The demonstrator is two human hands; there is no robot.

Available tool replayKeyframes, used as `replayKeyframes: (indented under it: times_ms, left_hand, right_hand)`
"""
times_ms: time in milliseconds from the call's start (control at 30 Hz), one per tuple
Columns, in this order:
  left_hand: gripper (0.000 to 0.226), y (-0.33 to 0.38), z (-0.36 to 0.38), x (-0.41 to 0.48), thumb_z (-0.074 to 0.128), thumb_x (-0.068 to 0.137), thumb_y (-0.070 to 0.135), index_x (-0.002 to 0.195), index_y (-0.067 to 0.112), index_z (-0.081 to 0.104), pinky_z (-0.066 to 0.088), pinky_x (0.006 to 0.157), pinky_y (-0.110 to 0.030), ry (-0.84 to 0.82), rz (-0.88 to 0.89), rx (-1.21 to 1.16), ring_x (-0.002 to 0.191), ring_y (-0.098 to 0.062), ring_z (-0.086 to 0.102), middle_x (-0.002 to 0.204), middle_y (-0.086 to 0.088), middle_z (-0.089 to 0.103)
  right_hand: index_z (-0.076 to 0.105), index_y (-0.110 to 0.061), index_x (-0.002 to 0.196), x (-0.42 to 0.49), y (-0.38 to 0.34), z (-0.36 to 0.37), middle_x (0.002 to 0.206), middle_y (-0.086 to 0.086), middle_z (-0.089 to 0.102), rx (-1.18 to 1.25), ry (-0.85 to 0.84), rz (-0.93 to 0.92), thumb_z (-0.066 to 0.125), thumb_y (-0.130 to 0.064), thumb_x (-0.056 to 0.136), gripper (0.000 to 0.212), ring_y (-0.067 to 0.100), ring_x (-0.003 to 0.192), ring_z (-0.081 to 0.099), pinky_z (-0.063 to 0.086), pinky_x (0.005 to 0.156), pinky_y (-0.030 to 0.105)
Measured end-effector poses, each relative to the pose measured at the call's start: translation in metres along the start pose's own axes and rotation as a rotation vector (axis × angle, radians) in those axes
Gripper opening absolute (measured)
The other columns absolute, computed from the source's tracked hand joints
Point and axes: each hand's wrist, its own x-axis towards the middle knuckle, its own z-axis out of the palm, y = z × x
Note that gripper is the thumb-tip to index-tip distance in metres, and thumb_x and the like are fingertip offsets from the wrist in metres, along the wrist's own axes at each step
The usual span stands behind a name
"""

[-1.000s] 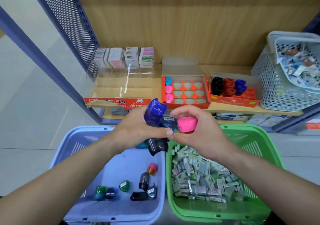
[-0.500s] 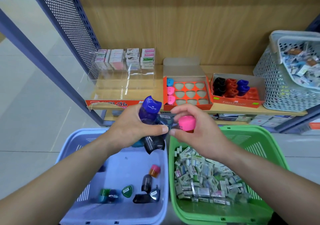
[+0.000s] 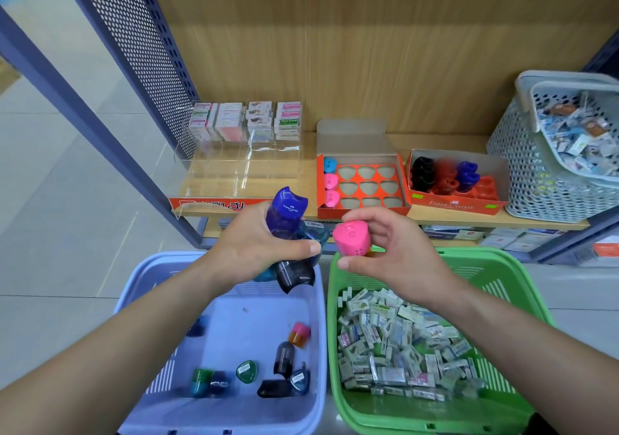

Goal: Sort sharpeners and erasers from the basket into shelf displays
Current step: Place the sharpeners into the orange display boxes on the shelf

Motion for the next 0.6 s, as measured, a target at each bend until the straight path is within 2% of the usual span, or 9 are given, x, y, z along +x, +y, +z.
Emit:
replayKeyframes:
  times_ms: [100, 167, 333, 400, 467, 533, 600]
  left_hand:
    - [0.049, -0.001, -0.001, 0.001, 0.094, 0.063, 0.022, 0.098, 0.003, 0.066, 0.057, 0.077, -0.033, -0.013, -0.007, 0.006, 0.077, -0.019, 0.069, 0.093, -0.016, 0.074]
    - [0.037, 0.000, -0.001, 0.001, 0.090, 0.070, 0.012, 0.097, 0.002, 0.066, 0.055, 0.068, -0.023, -0.014, -0.008, 0.009, 0.073, -0.012, 0.067, 0.087, -0.012, 0.075]
    - [0.030, 0.003, 0.001, 0.002, 0.089, 0.070, 0.008, 0.089, 0.010, 0.065, 0.049, 0.060, -0.012, -0.008, 0.005, 0.017, 0.065, -0.002, 0.066, 0.074, 0.005, 0.073]
    - [0.029, 0.004, 0.001, 0.002, 0.089, 0.071, 0.007, 0.085, 0.014, 0.064, 0.047, 0.057, -0.010, -0.008, 0.015, 0.021, 0.061, 0.002, 0.065, 0.067, 0.011, 0.072]
    - [0.029, 0.004, 0.000, 0.003, 0.089, 0.071, 0.008, 0.083, 0.015, 0.064, 0.048, 0.058, -0.011, -0.004, 0.022, 0.023, 0.060, 0.002, 0.064, 0.066, 0.013, 0.071]
    - [0.029, 0.004, -0.003, 0.003, 0.090, 0.070, 0.012, 0.083, 0.015, 0.064, 0.049, 0.059, -0.013, 0.007, 0.019, 0.033, 0.061, 0.000, 0.064, 0.067, 0.011, 0.071]
    - [0.031, 0.001, -0.006, 0.004, 0.091, 0.069, 0.017, 0.084, 0.013, 0.065, 0.051, 0.064, -0.020, 0.021, 0.015, 0.053, 0.063, -0.005, 0.064, 0.069, 0.007, 0.071]
  right_hand:
    - [0.067, -0.033, 0.115, -0.001, -0.003, -0.002, 0.115, -0.018, 0.069, -0.040, -0.006, -0.044, 0.090, -0.012, 0.068, 0.056, 0.004, 0.106, 0.066, 0.057, 0.092, 0.032]
    - [0.066, -0.035, 0.115, -0.001, -0.001, -0.003, 0.113, -0.021, 0.068, -0.084, -0.014, -0.053, 0.091, -0.018, 0.069, 0.054, 0.003, 0.106, 0.064, 0.055, 0.090, 0.031]
    - [0.059, -0.039, 0.112, -0.001, 0.011, -0.003, 0.108, -0.016, 0.069, -0.113, 0.005, -0.030, 0.084, -0.042, 0.077, 0.043, 0.003, 0.103, 0.062, 0.043, 0.084, 0.028]
    - [0.059, -0.043, 0.120, -0.002, 0.011, -0.003, 0.106, -0.018, 0.067, -0.160, -0.004, -0.021, 0.076, -0.051, 0.079, 0.045, -0.003, 0.092, 0.059, 0.043, 0.083, 0.023]
    - [0.061, -0.042, 0.126, -0.003, 0.011, -0.003, 0.109, -0.017, 0.065, -0.159, -0.011, -0.002, 0.076, -0.046, 0.082, 0.047, -0.002, 0.079, 0.056, 0.048, 0.077, 0.018]
    - [0.065, -0.035, 0.120, -0.003, 0.012, -0.003, 0.112, -0.007, 0.065, -0.099, -0.008, 0.023, 0.081, -0.036, 0.078, 0.045, 0.003, 0.075, 0.058, 0.050, 0.073, 0.018]
    - [0.065, -0.032, 0.113, -0.002, 0.012, -0.005, 0.112, -0.003, 0.065, -0.043, 0.003, 0.057, 0.084, -0.037, 0.068, 0.048, 0.004, 0.075, 0.063, 0.051, 0.070, 0.018]
